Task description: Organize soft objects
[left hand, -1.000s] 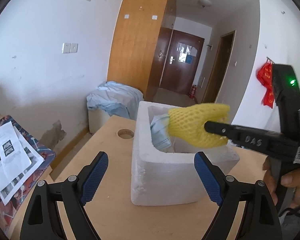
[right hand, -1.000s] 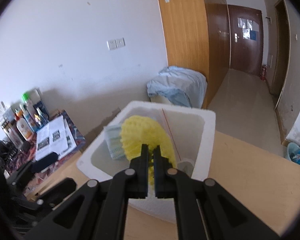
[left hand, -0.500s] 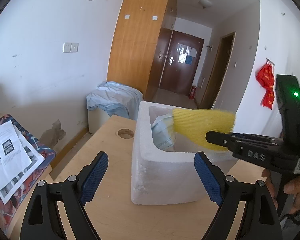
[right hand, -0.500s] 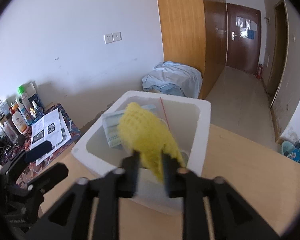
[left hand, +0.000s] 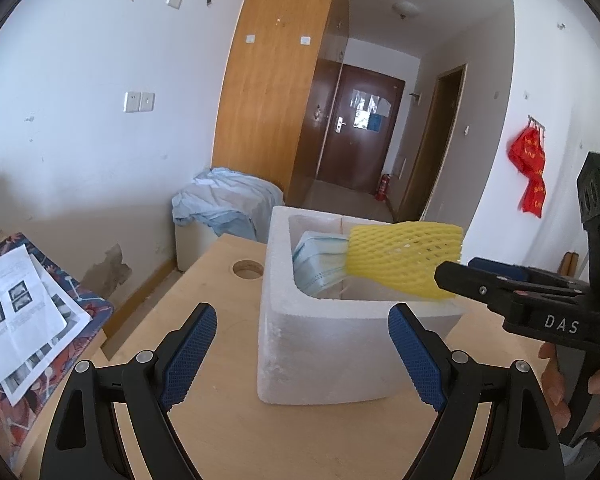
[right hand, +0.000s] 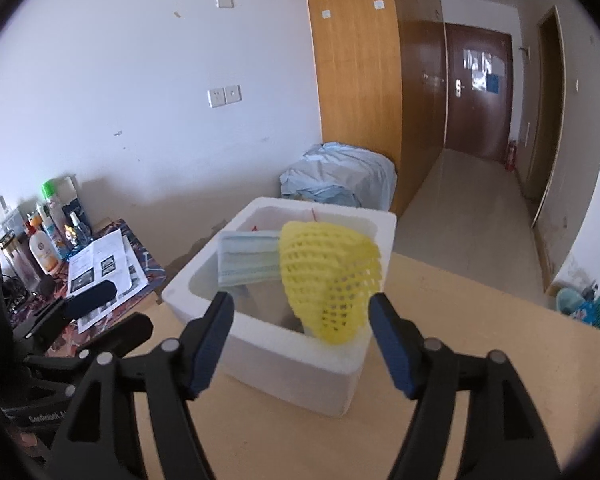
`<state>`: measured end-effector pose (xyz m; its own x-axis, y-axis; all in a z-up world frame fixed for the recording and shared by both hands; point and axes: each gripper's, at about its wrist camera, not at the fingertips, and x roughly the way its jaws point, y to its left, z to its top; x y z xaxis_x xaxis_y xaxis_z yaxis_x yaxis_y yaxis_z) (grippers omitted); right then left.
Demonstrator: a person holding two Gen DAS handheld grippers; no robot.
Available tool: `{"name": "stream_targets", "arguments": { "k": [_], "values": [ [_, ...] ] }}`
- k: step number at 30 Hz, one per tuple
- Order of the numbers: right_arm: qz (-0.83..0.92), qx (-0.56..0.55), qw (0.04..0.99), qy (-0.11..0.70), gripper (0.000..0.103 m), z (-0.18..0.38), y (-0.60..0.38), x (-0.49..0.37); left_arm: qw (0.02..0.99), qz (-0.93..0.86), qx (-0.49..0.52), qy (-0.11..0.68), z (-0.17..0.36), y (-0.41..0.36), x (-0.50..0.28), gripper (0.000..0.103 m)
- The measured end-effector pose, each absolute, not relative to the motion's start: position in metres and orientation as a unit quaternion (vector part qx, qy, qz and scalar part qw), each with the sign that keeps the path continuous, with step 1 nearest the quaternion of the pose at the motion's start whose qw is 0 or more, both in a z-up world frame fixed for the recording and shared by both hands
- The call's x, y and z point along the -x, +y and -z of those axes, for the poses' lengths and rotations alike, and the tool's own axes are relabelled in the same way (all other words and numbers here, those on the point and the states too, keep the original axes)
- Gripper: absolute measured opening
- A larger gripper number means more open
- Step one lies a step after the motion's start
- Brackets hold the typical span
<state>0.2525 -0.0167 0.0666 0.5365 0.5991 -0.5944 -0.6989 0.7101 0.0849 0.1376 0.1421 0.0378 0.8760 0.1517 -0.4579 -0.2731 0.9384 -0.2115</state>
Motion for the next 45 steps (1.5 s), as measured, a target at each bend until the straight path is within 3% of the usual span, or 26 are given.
{"name": "stream_targets", "arguments": {
  "k": [30,45],
  "values": [
    [-0.3,0.03,0.909,0.288,0.074,-0.062,-0.12,-0.175,0.97,-0.026,0.099,0.223,-0.037,0.061,-0.1,0.089],
    [-0.182,-0.022,0.949,0.258,0.074,-0.016,-0.208,-0.098,0.973,0.038,0.064,0.216,-0.008,-0.003,-0.061,0.089]
  ]
}}
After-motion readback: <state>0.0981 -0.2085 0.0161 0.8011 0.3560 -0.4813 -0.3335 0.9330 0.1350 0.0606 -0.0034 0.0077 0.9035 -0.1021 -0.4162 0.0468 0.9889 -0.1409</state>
